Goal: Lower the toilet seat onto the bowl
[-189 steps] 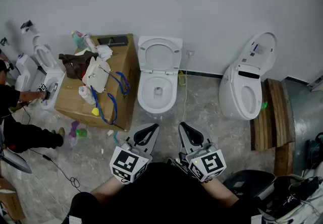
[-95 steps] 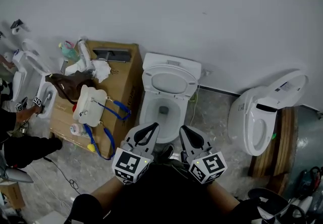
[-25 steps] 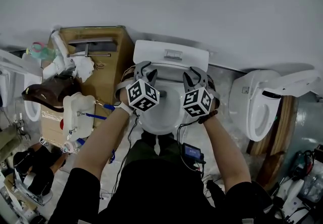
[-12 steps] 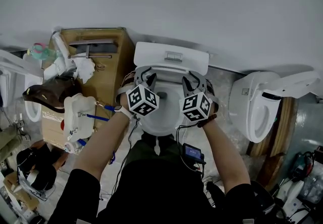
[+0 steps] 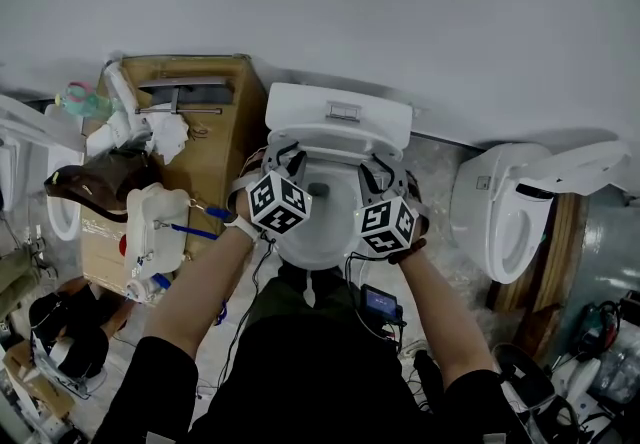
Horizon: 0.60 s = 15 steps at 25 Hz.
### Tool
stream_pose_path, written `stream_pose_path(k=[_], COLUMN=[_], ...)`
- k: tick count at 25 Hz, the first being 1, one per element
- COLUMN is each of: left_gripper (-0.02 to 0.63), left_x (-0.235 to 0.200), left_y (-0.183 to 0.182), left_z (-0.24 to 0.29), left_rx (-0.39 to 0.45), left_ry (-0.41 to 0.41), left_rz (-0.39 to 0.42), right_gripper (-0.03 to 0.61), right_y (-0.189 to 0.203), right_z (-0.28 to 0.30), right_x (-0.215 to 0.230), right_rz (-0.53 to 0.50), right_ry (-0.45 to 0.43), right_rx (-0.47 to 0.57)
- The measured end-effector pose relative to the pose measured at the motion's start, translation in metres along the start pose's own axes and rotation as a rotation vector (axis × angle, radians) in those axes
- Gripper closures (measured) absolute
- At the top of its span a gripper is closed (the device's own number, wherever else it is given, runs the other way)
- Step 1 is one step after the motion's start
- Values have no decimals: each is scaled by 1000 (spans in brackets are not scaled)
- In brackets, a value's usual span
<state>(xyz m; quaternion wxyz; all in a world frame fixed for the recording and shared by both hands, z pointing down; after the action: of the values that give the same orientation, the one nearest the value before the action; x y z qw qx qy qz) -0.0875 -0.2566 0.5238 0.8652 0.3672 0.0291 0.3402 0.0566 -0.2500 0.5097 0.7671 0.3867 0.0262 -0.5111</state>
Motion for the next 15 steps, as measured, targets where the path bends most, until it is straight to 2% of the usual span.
stream_pose_path(k=[8,15], left_gripper=[526,525], left_x=[14,30], left_y=[14,29], left_z=[-16,-30], left_rx=[1,-3], left_ry=[26,52], left_rz=[-38,-34], right_gripper=[443,443], right_y=[4,13], right_z=[-16,-28], right_x=[-20,-34], right_rz=[2,4], right_ry=[-15,-7], right_rx=[-4,-37])
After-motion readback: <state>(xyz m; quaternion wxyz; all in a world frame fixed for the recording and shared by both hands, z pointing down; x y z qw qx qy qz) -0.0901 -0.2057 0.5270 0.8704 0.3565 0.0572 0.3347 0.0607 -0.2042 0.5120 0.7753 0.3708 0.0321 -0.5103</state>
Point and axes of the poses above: the fingertips, and each gripper's own axes: z forward along the fingers, x to its right, y out of its underside, the point moved 3 cm from there along -z, backward along the fingers, and after that the axes turned 7 degrees about -z, right-handed, at the moved point
